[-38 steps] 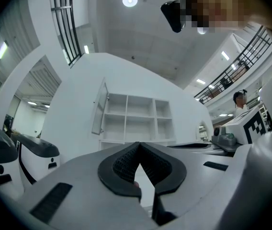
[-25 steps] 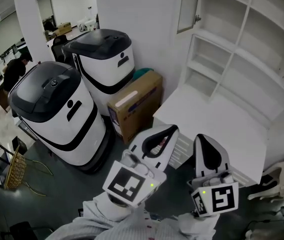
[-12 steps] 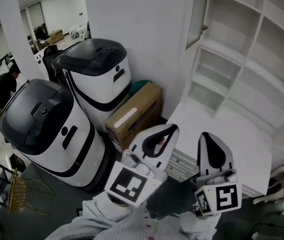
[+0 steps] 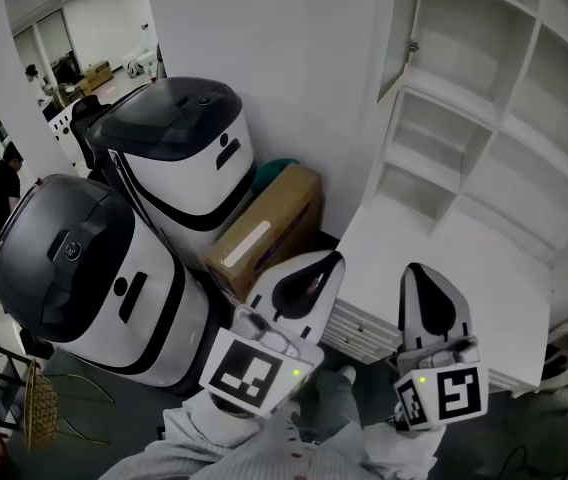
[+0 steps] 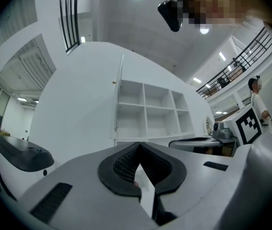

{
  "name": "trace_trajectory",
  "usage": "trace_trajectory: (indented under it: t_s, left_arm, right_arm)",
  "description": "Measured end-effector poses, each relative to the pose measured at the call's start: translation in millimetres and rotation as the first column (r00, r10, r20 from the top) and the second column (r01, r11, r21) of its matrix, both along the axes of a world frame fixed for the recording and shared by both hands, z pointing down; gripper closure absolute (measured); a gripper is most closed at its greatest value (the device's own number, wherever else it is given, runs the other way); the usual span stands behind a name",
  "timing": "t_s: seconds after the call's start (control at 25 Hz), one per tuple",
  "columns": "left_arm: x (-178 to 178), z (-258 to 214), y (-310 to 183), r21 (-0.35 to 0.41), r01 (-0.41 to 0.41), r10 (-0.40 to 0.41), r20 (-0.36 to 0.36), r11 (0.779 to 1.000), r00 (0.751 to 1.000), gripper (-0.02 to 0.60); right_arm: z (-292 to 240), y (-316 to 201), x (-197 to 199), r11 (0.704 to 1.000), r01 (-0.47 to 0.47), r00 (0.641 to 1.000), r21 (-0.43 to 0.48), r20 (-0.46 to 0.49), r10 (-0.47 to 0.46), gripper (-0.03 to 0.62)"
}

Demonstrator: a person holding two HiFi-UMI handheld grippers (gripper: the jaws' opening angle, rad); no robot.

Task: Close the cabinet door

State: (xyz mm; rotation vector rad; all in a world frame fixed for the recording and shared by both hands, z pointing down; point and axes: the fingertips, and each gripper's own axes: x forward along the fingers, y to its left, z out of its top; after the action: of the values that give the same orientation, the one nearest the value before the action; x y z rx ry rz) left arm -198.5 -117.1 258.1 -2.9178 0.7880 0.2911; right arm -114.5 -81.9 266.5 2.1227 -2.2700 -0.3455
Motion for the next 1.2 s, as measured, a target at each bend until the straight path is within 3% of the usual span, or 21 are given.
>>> trace_trajectory:
  t_s: [0.28, 0.8, 1.2]
  left_arm:
    - [36, 1, -33, 0.005, 0.017, -0.017, -0.007, 1.0, 1.0, 0.572]
    - [143, -22, -104, 0.014, 0.088, -0.087, -0.018, 0.996, 0.996, 0.572]
    - [169, -12, -144, -0.016, 0.177, -0.177, -0.004, 0.984, 0.984, 0.572]
  right_arm:
    - [0, -35, 33, 1.0, 0.03, 1.0, 0.002, 0.0, -0.03, 0.582]
    - [-27, -112, 129, 0.993, 0.121, 0.992, 0.009, -0.031, -0.12, 0.582]
    - [-26, -158, 165, 0.979, 0.202, 0.979, -0.008, -0.017, -0.202, 0.582]
